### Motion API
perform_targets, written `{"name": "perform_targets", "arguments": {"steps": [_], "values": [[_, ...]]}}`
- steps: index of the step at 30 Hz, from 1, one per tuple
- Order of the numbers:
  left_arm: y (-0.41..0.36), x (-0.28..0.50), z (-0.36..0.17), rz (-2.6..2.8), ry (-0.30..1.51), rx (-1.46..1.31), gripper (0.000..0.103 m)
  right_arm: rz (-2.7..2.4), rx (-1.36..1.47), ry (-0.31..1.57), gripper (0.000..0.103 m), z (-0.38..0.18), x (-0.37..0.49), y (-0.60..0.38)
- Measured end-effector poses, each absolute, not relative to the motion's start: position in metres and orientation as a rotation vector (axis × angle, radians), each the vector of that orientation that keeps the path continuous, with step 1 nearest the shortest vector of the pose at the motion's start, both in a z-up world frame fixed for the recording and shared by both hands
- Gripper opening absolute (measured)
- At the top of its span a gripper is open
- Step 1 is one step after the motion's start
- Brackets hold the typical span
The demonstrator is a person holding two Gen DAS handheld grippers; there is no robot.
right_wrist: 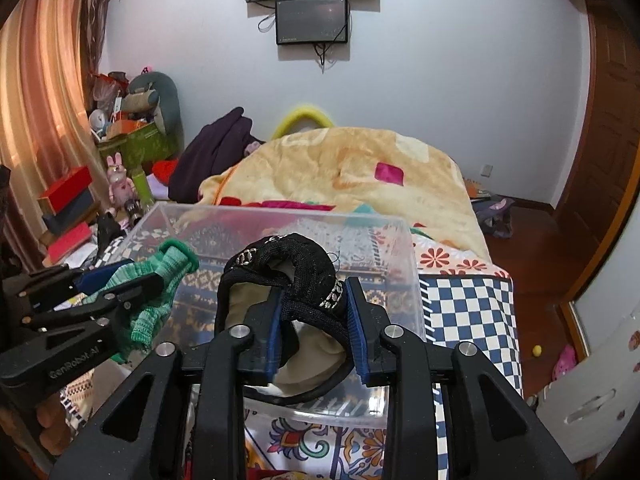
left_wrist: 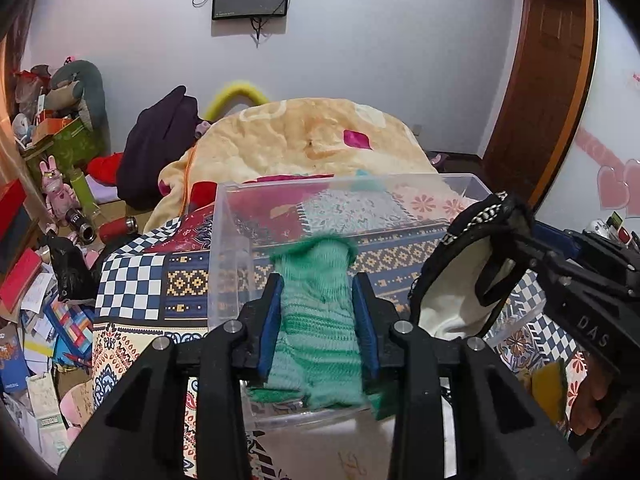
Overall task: Organize soft objects
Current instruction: 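Drop the sock into the box with left tool while right tool drops the bag, then grasp the white cloth with the left tool while the right grasps the green sponge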
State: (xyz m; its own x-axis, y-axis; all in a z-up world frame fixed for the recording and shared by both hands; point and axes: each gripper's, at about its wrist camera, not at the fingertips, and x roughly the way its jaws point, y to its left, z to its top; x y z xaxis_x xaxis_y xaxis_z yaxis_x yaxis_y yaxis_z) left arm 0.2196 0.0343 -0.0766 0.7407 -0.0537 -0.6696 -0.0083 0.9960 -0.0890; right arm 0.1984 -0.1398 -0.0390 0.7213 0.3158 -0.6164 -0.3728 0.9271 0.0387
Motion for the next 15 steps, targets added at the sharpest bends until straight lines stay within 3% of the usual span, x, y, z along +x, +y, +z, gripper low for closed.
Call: {"name": "perform_targets", "arguments": {"steps": [2,6,9,11,15], "values": [[0.035,0.218,-0.075,-0.035,0.736,-0.089,0.041,0.386,-0.100,0.671,0.035,-0.039,0.198,-0.139],[0.031,0.210,-0.064,-0.046,0.693,-0.065,0.050,0.391,-0.116,0.650,0.066,-0.034,0.194,-0.140],[0.030,0.198,-0.053,-0.034,0.628,-0.035,0.067,0.360,-0.129,0.593,0.082,-0.027,0.185,-0.141],[0.031,0.190,-0.046,-0.028,0.594,-0.024,0.075,0.363,-0.131,0.569,0.084,-0.021,0.181,-0.142],[0.032,0.175,-0.033,-0.035,0.555,-0.020,0.077,0.375,-0.123,0.532,0.084,-0.013,0.170,-0.149]]}}
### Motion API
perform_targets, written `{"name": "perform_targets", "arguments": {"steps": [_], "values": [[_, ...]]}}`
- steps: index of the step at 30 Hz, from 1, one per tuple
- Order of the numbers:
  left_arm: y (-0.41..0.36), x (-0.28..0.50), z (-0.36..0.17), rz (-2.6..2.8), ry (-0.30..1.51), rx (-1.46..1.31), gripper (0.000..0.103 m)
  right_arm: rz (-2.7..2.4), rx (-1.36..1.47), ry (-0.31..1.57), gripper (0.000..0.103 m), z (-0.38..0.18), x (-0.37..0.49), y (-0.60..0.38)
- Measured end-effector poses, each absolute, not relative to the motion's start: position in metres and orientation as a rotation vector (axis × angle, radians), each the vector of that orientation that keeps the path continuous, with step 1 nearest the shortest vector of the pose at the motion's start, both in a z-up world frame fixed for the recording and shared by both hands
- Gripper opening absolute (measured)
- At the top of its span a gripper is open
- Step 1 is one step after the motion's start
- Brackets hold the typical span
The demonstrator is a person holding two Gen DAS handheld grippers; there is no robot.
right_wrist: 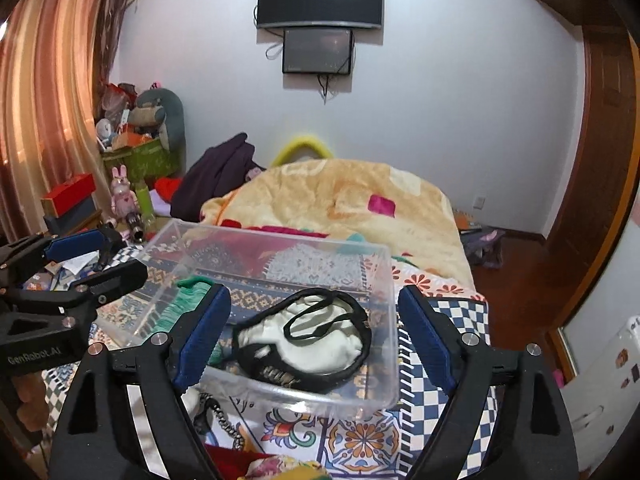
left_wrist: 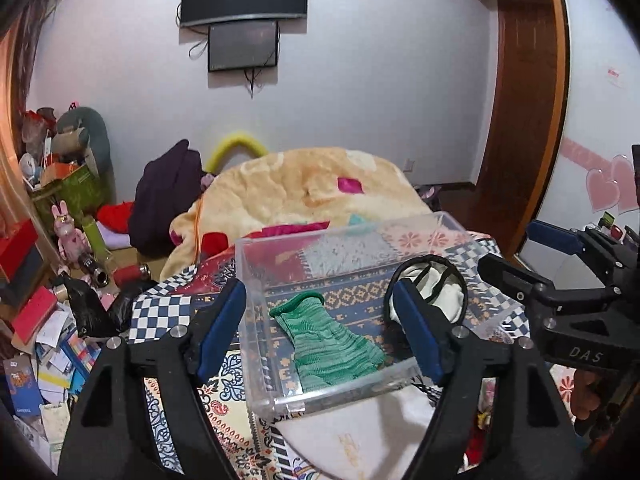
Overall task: Organize soft objects
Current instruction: 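Grasp the white cloth with the left tool while the right grasps the green sponge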
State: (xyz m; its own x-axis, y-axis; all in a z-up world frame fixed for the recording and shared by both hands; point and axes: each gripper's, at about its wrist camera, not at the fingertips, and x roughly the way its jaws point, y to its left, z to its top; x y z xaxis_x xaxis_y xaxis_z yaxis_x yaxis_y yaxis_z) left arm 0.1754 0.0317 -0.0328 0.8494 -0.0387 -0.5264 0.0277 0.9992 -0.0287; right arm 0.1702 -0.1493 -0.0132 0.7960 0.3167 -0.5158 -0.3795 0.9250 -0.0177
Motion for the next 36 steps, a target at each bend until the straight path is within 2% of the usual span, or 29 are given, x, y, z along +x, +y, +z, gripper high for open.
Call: {"name": "perform_targets", "arguments": {"steps": [2,8,22,28,30,32,36], "values": [[0.033,0.167,-0.029,-0.038,0.545,-0.035,0.083,0.386,-0.110,0.522,0.085,-0.010,0.165,-0.151],[0.033,0.144,-0.031,-0.047,0.551,-0.059,0.090,0.417,-0.075,0.494,0.090,-0.005,0.145,-0.162],[0.006,0.120,-0.098,-0.120,0.728,-0.051,0.090,0.404,-0.102,0.554,0.092,-0.053,0.104,-0.182],[0.008,0.115,-0.119,-0.128,0.748,-0.152,0.090,0.421,-0.043,0.622,0.091,-0.073,0.104,-0.195],[0.006,0.115,-0.122,-0.137,0.751,-0.162,0.089,0.428,-0.016,0.649,0.080,-0.080,0.106,-0.201],[0.001,0.114,-0.124,-0.137,0.753,-0.141,0.077,0.439,0.001,0.675,0.071,-0.085,0.106,-0.204],[-0.011,0.111,-0.127,-0.153,0.742,-0.101,0.067,0.474,0.019,0.709,0.058,-0.092,0.105,-0.203]]}}
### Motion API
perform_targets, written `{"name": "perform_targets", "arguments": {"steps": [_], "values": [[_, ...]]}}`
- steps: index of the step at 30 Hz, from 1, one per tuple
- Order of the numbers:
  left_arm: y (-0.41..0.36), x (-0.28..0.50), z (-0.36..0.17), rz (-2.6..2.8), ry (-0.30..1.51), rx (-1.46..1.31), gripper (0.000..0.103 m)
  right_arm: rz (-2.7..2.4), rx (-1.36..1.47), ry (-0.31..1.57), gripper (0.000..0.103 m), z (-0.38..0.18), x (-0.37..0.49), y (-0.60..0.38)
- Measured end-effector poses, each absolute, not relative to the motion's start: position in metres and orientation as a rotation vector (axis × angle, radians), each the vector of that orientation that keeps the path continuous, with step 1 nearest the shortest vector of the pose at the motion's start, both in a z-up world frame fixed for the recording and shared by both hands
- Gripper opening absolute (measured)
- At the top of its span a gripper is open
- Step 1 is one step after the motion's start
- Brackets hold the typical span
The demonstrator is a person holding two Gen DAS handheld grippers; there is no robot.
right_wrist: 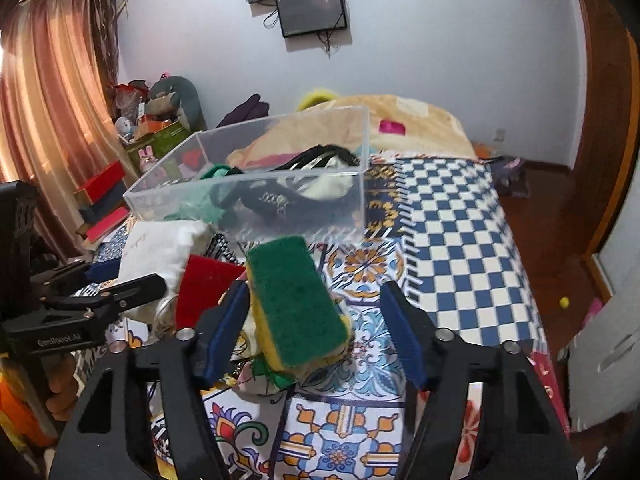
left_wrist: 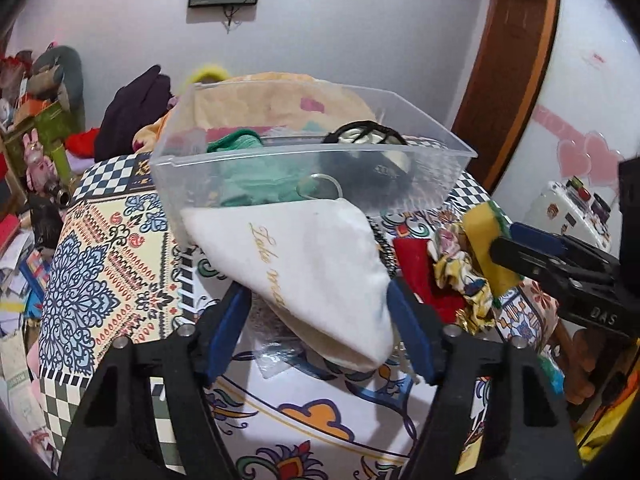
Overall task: Organize soft objects
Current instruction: 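Grasp the white cloth with the left tool while the right grasps the green sponge, then drop the cloth into the box with left tool while right tool drops the sponge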
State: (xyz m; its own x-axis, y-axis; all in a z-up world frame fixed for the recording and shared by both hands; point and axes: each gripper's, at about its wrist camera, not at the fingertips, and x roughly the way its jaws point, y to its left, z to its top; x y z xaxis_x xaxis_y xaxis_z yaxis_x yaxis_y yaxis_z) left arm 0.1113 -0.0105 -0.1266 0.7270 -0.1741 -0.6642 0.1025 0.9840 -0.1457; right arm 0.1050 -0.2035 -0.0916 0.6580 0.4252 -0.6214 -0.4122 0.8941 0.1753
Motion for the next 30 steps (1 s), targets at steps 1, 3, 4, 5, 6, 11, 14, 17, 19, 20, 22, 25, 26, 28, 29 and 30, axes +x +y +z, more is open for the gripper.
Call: {"name": "perform_targets", "arguments": {"steps": [1,3,4,5,6,11,14,17,19,20,22,25,26,28,29,30], "values": [[-0.013,0.111,-0.127,-0.155,0.738,-0.093,0.064,0.482,0.019,0.712,0.055,-0.092,0.104,-0.203],[-0.016,0.111,-0.129,-0.158,0.741,-0.085,0.061,0.500,0.011,0.726,0.043,-0.094,0.104,-0.199],[-0.017,0.112,-0.130,-0.155,0.742,-0.083,0.057,0.506,0.012,0.729,0.042,-0.095,0.104,-0.199],[-0.019,0.111,-0.131,-0.152,0.742,-0.082,0.055,0.513,0.015,0.730,0.042,-0.095,0.103,-0.198],[-0.019,0.110,-0.131,-0.149,0.740,-0.082,0.053,0.515,0.016,0.726,0.041,-0.095,0.102,-0.198],[-0.014,0.103,-0.129,-0.147,0.719,-0.076,0.035,0.514,0.032,0.698,0.037,-0.087,0.100,-0.203],[-0.008,0.094,-0.124,-0.140,0.709,-0.077,0.030,0.509,0.034,0.678,0.037,-0.081,0.099,-0.206],[-0.004,0.088,-0.114,-0.145,0.689,-0.090,0.029,0.504,0.028,0.660,0.037,-0.076,0.098,-0.205],[-0.005,0.083,-0.105,-0.145,0.668,-0.085,0.029,0.505,0.026,0.649,0.037,-0.072,0.097,-0.204],[-0.005,0.081,-0.102,-0.145,0.659,-0.083,0.029,0.507,0.026,0.644,0.037,-0.069,0.098,-0.202],[-0.005,0.075,-0.093,-0.143,0.637,-0.078,0.029,0.511,0.020,0.626,0.037,-0.063,0.099,-0.198],[-0.003,0.067,-0.081,-0.145,0.610,-0.082,0.028,0.520,0.012,0.594,0.037,-0.052,0.102,-0.193],[-0.002,0.065,-0.077,-0.143,0.600,-0.082,0.028,0.522,0.008,0.585,0.037,-0.049,0.103,-0.191],[-0.002,0.064,-0.068,-0.135,0.578,-0.078,0.028,0.524,0.002,0.556,0.037,-0.041,0.105,-0.187],[-0.001,0.063,-0.063,-0.131,0.564,-0.074,0.028,0.525,-0.001,0.545,0.037,-0.038,0.106,-0.185],[0.000,0.063,-0.057,-0.122,0.550,-0.067,0.028,0.524,-0.004,0.535,0.037,-0.036,0.108,-0.183]]}}
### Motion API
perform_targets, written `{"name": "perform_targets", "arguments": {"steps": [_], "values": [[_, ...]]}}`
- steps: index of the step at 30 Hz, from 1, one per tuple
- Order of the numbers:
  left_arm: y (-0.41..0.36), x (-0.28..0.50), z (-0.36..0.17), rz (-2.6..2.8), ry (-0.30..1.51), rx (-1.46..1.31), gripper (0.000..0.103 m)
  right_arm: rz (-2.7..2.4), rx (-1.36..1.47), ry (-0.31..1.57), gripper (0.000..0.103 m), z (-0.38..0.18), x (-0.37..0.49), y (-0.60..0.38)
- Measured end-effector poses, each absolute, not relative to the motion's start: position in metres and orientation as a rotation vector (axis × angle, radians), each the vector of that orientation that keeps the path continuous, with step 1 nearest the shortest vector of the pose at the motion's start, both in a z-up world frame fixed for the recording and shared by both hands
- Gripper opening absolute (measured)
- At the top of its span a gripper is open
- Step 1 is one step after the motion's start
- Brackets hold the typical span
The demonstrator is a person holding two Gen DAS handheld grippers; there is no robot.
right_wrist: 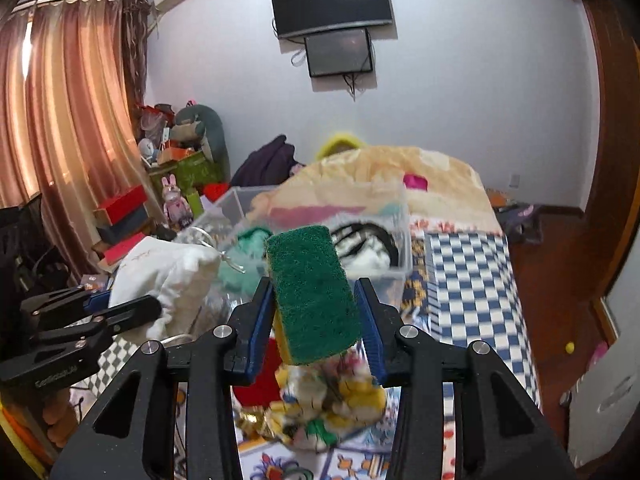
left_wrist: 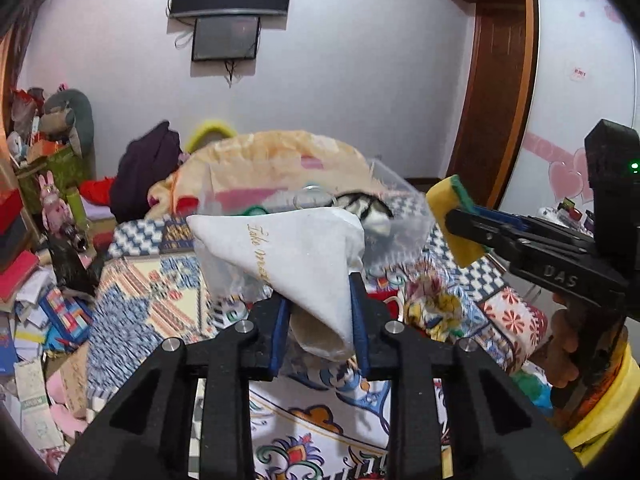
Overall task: Organize soft objects
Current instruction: 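Drop the cloth into the box with left tool while right tool drops the sponge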
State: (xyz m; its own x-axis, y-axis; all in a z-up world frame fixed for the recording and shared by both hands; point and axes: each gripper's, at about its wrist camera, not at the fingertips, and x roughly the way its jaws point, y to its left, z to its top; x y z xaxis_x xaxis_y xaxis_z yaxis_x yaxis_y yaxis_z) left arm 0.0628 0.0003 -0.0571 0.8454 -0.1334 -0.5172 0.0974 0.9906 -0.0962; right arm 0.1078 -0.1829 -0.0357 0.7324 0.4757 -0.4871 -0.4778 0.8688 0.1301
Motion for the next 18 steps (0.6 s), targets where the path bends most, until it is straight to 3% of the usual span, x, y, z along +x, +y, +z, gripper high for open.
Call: {"name": "perform_targets", "arguments": {"steps": [9,18], "values": [[0.003,0.099,-0.028,-0.077,0.486,-0.021,0.028,0.519,-0.022,0.494,0.037,-0.022,0.133,-0.163],[0.008,0.144,-0.031,-0.064,0.522,-0.024,0.028,0.499,-0.036,0.534,0.037,-0.028,0.168,-0.143]]}}
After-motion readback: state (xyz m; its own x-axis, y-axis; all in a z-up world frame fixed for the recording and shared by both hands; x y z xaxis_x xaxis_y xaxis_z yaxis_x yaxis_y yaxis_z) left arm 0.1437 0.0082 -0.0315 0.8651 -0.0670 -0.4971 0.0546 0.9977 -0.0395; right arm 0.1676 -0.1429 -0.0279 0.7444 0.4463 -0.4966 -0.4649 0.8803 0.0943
